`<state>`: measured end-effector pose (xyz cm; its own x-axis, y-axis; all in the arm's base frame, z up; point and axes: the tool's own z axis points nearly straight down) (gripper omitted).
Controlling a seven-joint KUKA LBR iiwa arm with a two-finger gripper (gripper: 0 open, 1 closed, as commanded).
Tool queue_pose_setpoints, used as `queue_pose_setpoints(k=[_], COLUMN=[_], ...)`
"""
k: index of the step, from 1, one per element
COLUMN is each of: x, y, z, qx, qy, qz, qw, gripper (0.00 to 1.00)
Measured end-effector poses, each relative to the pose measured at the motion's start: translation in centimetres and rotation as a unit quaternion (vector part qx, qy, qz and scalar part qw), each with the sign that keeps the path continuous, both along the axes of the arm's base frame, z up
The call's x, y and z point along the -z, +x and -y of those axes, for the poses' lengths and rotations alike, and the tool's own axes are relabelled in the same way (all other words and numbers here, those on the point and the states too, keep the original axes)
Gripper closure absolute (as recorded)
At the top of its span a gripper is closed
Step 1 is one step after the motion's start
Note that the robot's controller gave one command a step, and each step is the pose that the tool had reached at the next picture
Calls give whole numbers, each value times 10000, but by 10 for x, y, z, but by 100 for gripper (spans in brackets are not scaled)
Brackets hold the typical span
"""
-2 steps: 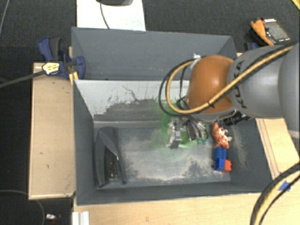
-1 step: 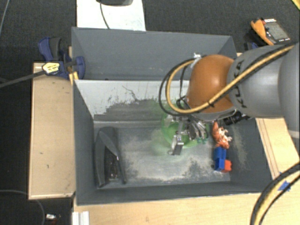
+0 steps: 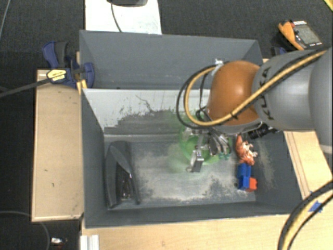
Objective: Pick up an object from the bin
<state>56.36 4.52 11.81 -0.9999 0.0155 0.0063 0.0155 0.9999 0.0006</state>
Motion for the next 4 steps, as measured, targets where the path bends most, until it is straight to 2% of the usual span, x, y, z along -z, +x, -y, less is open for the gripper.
queue_pose_setpoints(k=[1, 2, 3, 4], x=[4, 47, 53, 48], y=[5, 2, 0, -1], z=[-1, -10, -9, -12], qx=[28, -392, -230, 95], qy=[2, 4, 12, 12], qz=[21, 27, 37, -58], qw=[10000, 9992, 9997, 9999], gripper=[0, 0, 0, 100])
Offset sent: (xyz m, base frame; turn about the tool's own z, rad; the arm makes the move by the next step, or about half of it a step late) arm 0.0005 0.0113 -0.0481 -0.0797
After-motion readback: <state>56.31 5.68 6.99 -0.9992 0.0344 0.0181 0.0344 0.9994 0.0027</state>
